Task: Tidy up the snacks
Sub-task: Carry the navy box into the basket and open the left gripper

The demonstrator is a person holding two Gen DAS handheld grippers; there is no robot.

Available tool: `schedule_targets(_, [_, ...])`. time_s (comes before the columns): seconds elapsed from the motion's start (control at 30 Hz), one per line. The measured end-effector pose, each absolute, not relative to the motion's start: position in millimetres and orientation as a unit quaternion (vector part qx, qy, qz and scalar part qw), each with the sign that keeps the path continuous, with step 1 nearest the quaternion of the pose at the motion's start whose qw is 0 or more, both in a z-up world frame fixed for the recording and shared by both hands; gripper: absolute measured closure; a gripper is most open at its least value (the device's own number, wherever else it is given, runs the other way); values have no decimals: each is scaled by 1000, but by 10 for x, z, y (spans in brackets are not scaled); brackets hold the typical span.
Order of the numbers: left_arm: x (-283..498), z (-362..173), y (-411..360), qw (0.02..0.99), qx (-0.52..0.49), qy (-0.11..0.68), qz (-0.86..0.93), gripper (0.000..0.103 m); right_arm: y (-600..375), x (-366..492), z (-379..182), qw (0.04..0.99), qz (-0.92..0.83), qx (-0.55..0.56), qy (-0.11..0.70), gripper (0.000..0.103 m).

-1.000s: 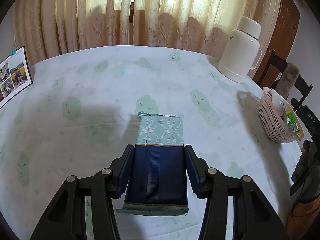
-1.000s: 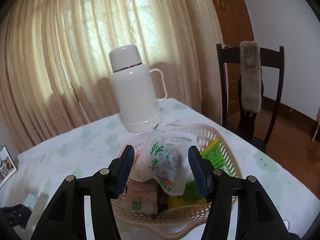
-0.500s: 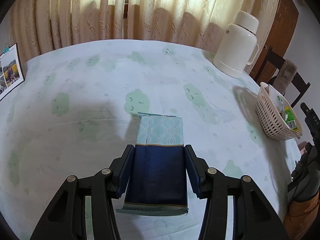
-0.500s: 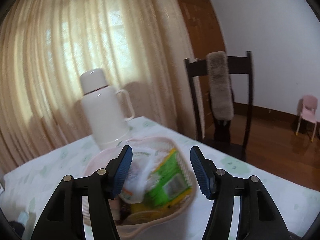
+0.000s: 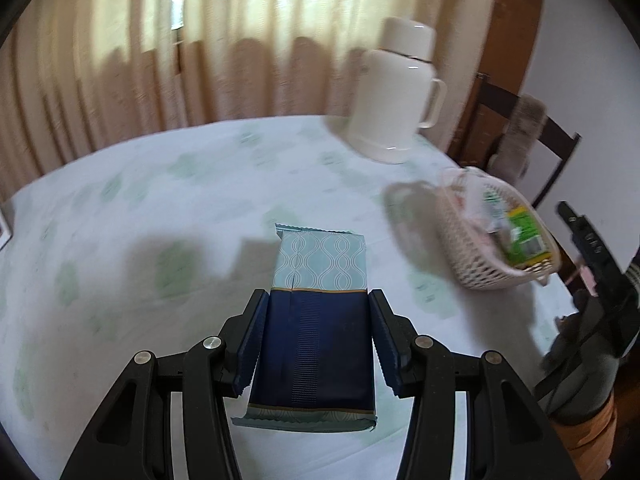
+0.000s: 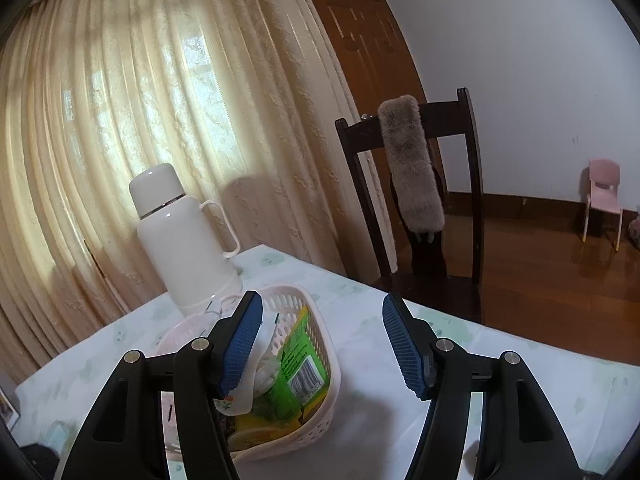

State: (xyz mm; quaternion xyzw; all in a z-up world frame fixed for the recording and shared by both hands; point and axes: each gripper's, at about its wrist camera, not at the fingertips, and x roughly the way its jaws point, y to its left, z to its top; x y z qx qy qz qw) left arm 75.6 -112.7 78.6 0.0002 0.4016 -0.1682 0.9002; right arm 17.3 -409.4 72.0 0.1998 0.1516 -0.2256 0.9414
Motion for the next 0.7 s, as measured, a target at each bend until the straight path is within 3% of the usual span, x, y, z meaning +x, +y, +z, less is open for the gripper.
schedule_targets(0.7, [1227,1073,-2541,885,6,376,-275,57,-4197,34,753,935,-209,252,139,37])
